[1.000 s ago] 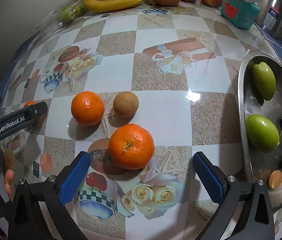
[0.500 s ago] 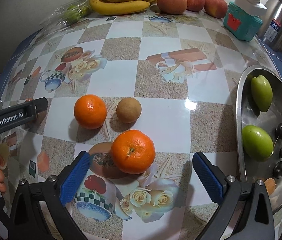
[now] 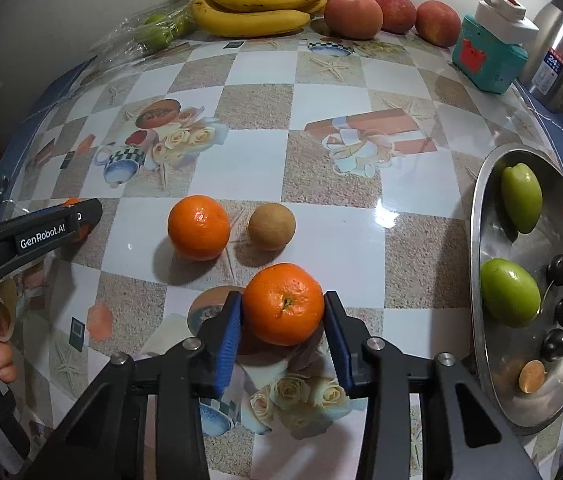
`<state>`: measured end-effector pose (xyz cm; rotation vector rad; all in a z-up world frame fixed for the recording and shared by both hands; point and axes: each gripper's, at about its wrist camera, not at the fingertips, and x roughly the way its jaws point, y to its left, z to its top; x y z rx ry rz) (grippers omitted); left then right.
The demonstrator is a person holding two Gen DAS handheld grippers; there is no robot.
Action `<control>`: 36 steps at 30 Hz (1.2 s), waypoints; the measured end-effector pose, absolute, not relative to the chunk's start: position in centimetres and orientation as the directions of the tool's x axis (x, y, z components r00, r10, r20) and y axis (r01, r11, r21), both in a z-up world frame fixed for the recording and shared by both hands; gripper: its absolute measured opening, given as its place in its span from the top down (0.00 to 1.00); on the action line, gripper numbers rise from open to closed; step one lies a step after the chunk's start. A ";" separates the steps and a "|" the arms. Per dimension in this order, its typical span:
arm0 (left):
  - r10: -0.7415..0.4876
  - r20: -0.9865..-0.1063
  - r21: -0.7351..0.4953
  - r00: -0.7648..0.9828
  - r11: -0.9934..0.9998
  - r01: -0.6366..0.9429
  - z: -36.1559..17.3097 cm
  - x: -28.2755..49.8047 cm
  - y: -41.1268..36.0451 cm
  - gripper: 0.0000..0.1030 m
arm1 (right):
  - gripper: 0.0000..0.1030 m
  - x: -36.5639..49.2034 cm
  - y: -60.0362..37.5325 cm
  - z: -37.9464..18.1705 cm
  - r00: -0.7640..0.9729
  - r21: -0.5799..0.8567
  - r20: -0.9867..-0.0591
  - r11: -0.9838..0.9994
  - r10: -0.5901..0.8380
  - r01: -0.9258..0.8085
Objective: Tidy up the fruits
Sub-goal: 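Grasp an orange with the left gripper while the right gripper grasps another orange, then carry the orange in each gripper over the steel pan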
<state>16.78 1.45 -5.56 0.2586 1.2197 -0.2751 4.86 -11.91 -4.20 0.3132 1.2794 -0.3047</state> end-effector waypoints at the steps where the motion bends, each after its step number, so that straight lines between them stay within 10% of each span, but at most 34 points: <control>1: -0.072 -0.946 0.044 0.317 0.938 0.344 -5.5 16.7 1.4 0.63 | 0.59 4.9 -11.9 -4.2 0.258 0.058 -0.965 0.919 -0.048 0.390; 36: -0.111 -0.898 0.050 0.426 0.936 0.348 2.1 13.0 -1.0 0.63 | 0.60 2.6 -13.9 1.6 0.356 0.056 -0.929 0.909 -0.104 0.412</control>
